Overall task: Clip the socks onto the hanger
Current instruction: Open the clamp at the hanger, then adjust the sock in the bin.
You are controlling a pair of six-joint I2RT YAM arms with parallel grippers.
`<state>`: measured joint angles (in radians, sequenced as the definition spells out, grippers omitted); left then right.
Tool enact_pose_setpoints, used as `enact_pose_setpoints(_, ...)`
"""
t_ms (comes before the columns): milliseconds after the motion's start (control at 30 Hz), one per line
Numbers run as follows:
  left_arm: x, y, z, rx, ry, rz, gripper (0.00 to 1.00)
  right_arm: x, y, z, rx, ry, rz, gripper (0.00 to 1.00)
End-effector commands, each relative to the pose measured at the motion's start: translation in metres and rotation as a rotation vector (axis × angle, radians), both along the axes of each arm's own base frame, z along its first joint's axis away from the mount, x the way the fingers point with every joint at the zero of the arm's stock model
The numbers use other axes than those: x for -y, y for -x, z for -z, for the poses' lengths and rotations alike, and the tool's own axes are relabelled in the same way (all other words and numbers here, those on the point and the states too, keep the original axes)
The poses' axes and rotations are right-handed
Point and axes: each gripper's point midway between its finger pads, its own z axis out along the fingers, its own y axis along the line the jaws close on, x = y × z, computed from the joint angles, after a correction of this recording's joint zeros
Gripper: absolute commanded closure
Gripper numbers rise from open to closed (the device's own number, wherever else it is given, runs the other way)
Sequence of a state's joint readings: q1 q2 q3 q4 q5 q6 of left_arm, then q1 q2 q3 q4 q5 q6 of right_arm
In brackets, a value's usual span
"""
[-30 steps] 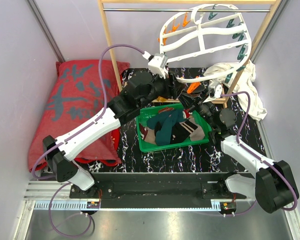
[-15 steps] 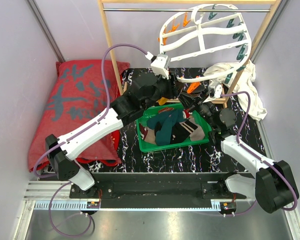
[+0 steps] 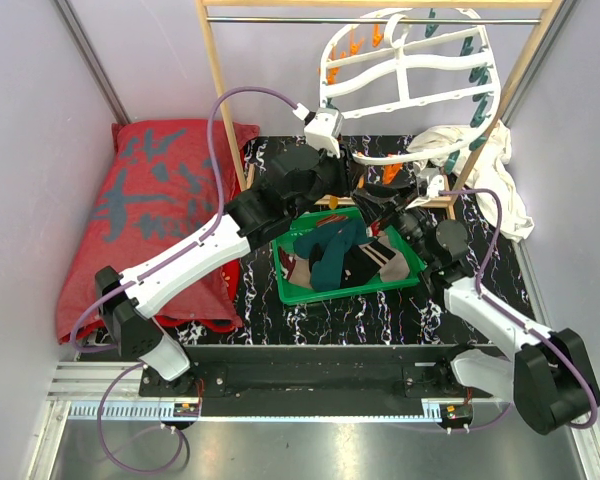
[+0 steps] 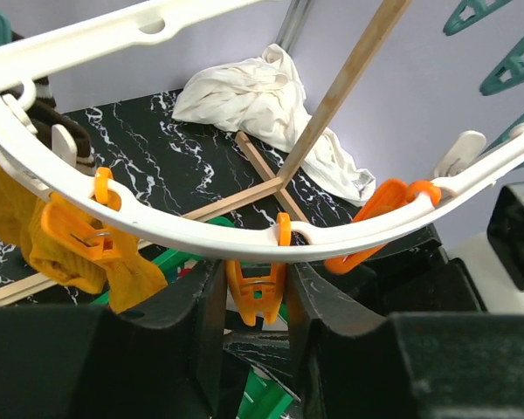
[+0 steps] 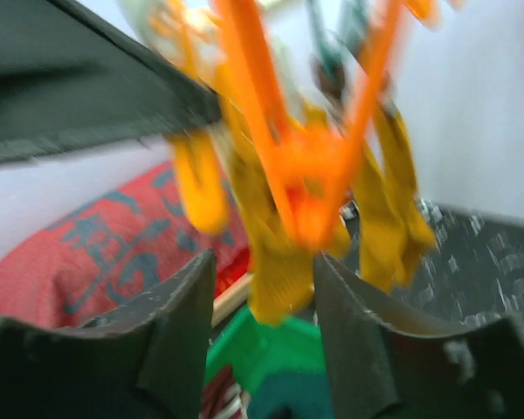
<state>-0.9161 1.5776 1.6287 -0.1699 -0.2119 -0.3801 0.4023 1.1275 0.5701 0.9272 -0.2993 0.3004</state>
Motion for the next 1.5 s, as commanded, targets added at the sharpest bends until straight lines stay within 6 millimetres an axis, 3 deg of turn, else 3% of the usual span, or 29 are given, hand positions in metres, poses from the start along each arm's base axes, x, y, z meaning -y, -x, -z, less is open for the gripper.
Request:
enact_pose_setpoints(0, -0.004, -0.006, -0.036, 0.095, 0.049, -0.036, 1.00, 0.025, -0.002, 0.029, -0.166, -0.035, 0.129, 0.40)
enact_pose_setpoints(33, -0.006, -0.007, -0.035, 0.096, 0.042, -0.044, 1.00, 0.028, -0.001, 0.044, -0.229, -0.017, 0.146, 0.36)
enact_pose_setpoints(100, -0.006, -0.009, -0.033, 0.103, 0.029, -0.048, 1.00, 0.039, 0.004, 0.047, -0.284, -0.041, 0.192, 0.31)
enact_pose_setpoints(133, -0.006, -0.009, -0.032, 0.105, 0.024, -0.051, 1.00, 0.044, 0.007, 0.067, -0.369, -0.017, 0.216, 0.25)
enact_pose_setpoints(167, -0.007, -0.010, -0.032, 0.108, 0.020, -0.053, 1.00, 0.051, 0.013, 0.064, -0.382, -0.032, 0.241, 0.23)
enact_pose_setpoints(200, -0.008, -0.011, -0.031, 0.114, 0.012, -0.057, 1.00, 0.053, 0.017, 0.071, -0.426, -0.042, 0.249, 0.20)
enact_pose_setpoints(233, -0.008, -0.011, -0.031, 0.116, 0.007, -0.062, 1.00, 0.057, 0.023, 0.090, -0.511, -0.017, 0.266, 0.18)
enact_pose_setpoints(267, -0.009, -0.012, -0.030, 0.118, 0.002, -0.066, 1.00, 0.062, 0.030, 0.091, -0.536, -0.030, 0.282, 0.15)
enact_pose_setpoints(433, -0.010, -0.016, -0.027, 0.133, -0.025, -0.080, 1.00, 0.067, 0.059, 0.128, -0.757, 0.037, 0.277, 0.16)
enact_pose_setpoints(600, -0.010, -0.019, -0.022, 0.135, -0.053, -0.087, 1.00, 0.057, 0.066, 0.149, -0.879, 0.048, 0.234, 0.18)
enact_pose_setpoints(800, -0.012, -0.019, -0.023, 0.136, -0.057, -0.091, 1.00, 0.050, 0.031, 0.161, -0.936, 0.024, 0.290, 0.20)
enact_pose_setpoints(900, -0.012, -0.018, -0.024, 0.135, -0.053, -0.089, 1.00, 0.046, -0.004, 0.148, -0.872, -0.075, 0.338, 0.27)
enact_pose_setpoints(933, -0.011, -0.018, -0.023, 0.133, -0.054, -0.087, 1.00, 0.045, -0.012, 0.157, -0.893, -0.084, 0.359, 0.30)
enact_pose_setpoints(1000, -0.011, -0.018, -0.024, 0.131, -0.051, -0.084, 1.00, 0.043, -0.030, 0.152, -0.882, -0.135, 0.386, 0.35)
enact_pose_setpoints(1033, -0.011, -0.018, -0.024, 0.130, -0.050, -0.084, 1.00, 0.041, -0.039, 0.162, -0.903, -0.142, 0.403, 0.36)
enact_pose_setpoints(1100, -0.010, -0.018, -0.024, 0.127, -0.051, -0.083, 1.00, 0.041, -0.056, 0.160, -0.909, -0.191, 0.446, 0.36)
enact_pose_setpoints(1133, -0.010, -0.017, -0.025, 0.127, -0.049, -0.082, 1.00, 0.043, -0.065, 0.173, -0.934, -0.192, 0.486, 0.36)
enact_pose_setpoints(1200, -0.010, -0.017, -0.025, 0.125, -0.046, -0.080, 1.00, 0.040, -0.078, 0.169, -0.929, -0.231, 0.501, 0.36)
enact_pose_setpoints(1233, -0.011, -0.016, -0.025, 0.123, -0.046, -0.080, 1.00, 0.041, -0.084, 0.181, -0.947, -0.225, 0.524, 0.36)
enact_pose_setpoints(1267, -0.010, -0.016, -0.024, 0.122, -0.045, -0.080, 1.00, 0.040, -0.090, 0.179, -0.946, -0.243, 0.528, 0.36)
enact_pose_setpoints(1467, -0.009, -0.016, -0.018, 0.110, -0.050, -0.076, 1.00, 0.034, -0.109, 0.213, -1.026, -0.253, 0.552, 0.37)
